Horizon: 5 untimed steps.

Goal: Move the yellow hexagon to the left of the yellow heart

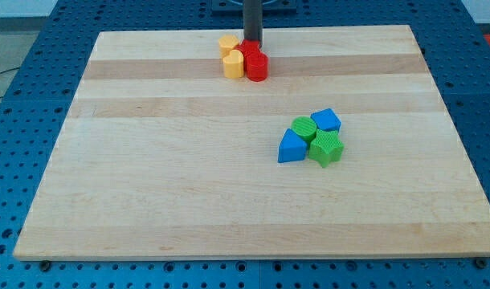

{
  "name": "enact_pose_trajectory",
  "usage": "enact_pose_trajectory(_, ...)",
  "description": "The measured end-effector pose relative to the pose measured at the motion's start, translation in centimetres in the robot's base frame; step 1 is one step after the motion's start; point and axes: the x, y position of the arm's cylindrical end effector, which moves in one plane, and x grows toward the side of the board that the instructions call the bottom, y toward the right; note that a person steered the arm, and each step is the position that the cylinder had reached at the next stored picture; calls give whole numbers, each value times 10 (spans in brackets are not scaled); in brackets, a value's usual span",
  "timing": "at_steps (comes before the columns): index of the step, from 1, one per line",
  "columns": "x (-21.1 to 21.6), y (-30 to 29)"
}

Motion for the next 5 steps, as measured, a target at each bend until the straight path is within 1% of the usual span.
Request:
enact_pose_trajectory(3,24,-2)
enact_pose_trajectory(4,-14,-31)
enact_pose_trajectory(5,-17,-56)
